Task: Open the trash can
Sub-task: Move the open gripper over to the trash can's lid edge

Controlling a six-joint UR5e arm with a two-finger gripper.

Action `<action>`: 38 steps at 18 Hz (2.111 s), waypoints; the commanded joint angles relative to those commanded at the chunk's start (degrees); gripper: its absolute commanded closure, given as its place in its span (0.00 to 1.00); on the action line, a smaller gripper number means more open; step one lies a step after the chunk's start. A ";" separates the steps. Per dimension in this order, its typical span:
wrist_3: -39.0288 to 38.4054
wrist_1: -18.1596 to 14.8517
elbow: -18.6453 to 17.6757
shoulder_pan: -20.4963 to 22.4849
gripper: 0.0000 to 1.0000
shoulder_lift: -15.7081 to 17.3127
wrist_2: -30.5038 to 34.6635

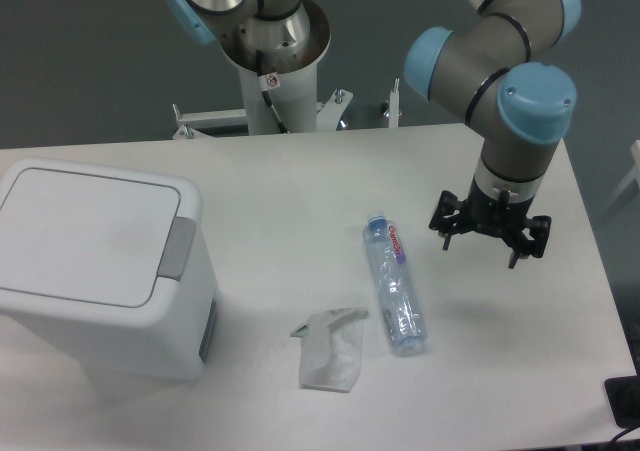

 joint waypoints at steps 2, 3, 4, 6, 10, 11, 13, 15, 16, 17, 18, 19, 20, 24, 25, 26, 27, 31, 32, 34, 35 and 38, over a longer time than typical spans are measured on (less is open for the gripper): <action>-6.33 0.35 0.18 -1.22 0.00 -0.09 -1.49; -7.49 0.44 0.26 -1.49 0.00 -0.09 -2.28; -7.76 0.44 0.61 -1.93 0.00 0.09 -3.85; -8.55 0.35 0.62 -2.55 0.00 1.14 -7.45; -13.20 0.35 1.06 -4.31 0.00 2.81 -16.84; -14.87 0.35 1.32 -4.40 0.00 2.99 -20.01; -18.47 0.35 2.19 -4.48 0.00 3.43 -23.98; -21.81 0.35 3.25 -5.18 0.00 3.78 -25.57; -22.87 0.35 3.77 -6.14 0.00 3.95 -26.01; -23.84 0.35 3.78 -6.85 0.00 4.22 -26.10; -24.46 0.35 3.69 -7.38 0.00 5.18 -26.19; -24.81 0.35 3.52 -8.25 0.00 5.88 -26.28; -24.90 0.35 3.34 -9.31 0.00 6.24 -26.37; -25.61 0.35 2.64 -12.39 0.00 8.44 -28.47; -25.61 0.35 2.64 -13.09 0.00 8.61 -28.91; -25.61 0.35 2.29 -13.62 0.00 8.96 -29.09; -25.61 0.44 1.85 -13.89 0.00 9.31 -29.09; -25.52 0.70 -1.48 -14.41 0.00 10.81 -28.65; -25.35 0.79 -2.28 -14.42 0.00 11.51 -28.57; -25.17 0.88 -3.25 -14.59 0.00 12.22 -28.48; -25.17 0.88 -3.43 -14.59 0.00 12.39 -28.48; -25.43 2.45 -3.43 -15.21 0.00 11.87 -28.39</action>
